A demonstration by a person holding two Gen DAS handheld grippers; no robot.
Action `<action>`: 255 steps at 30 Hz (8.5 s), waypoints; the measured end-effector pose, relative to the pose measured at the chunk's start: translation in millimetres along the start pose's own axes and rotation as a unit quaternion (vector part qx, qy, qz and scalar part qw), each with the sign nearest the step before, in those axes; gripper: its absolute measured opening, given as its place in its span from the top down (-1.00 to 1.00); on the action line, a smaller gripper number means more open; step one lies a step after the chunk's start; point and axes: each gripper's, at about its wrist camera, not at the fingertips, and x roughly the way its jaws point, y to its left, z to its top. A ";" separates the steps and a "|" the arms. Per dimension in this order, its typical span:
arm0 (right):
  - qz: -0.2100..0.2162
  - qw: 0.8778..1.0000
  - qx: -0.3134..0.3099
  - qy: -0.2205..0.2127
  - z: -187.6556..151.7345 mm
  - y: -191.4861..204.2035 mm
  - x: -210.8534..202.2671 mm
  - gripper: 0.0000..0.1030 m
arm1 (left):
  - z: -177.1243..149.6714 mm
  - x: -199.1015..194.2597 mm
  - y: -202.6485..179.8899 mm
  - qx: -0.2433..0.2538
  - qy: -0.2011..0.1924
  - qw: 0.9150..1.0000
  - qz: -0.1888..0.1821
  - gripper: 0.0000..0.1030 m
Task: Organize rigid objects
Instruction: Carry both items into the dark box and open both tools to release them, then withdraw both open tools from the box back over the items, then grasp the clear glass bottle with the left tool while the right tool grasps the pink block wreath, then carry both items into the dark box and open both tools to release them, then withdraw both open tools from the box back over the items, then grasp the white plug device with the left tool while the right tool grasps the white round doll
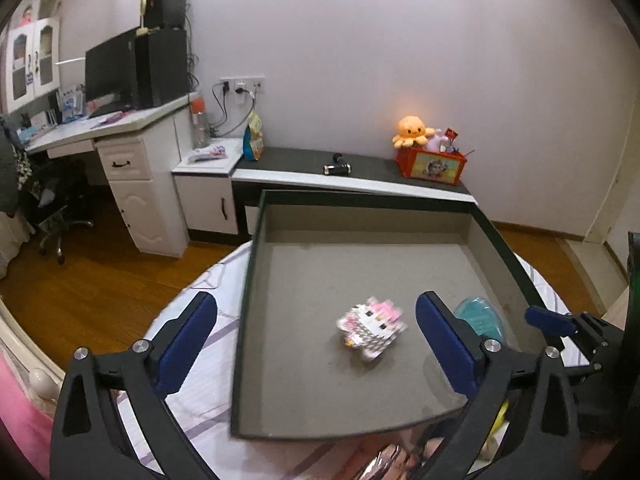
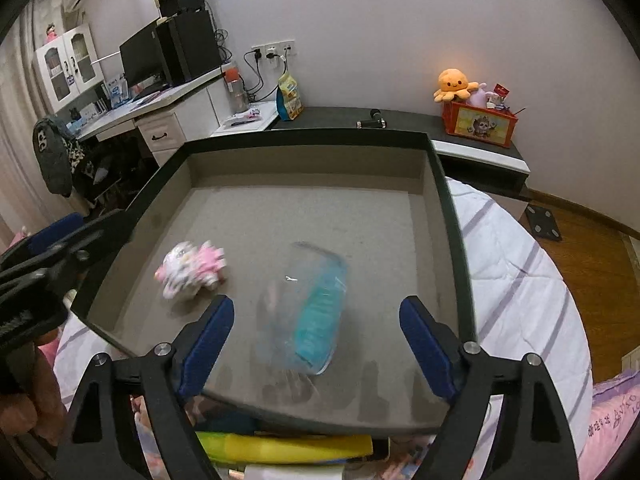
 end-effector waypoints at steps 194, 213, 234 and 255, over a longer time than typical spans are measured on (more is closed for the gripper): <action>0.042 0.995 0.050 -0.074 -22.3 -22.9 -106.5 -0.76 | -27.0 -119.8 -17.1 0.002 -0.019 0.999 0.031 -0.99; -0.018 0.994 0.020 -0.109 -83.5 16.4 -178.7 -0.76 | -71.4 -202.5 -13.3 -0.004 -0.058 0.998 0.005 -1.00; -0.025 0.997 0.021 -0.077 -95.6 9.8 -162.8 -0.76 | -108.5 -174.9 -18.2 -0.008 -0.009 1.000 0.002 -1.00; 0.006 0.999 0.054 0.002 -107.3 -18.2 -99.3 -0.76 | -155.9 -79.2 -48.4 -0.001 0.093 0.996 0.012 -0.99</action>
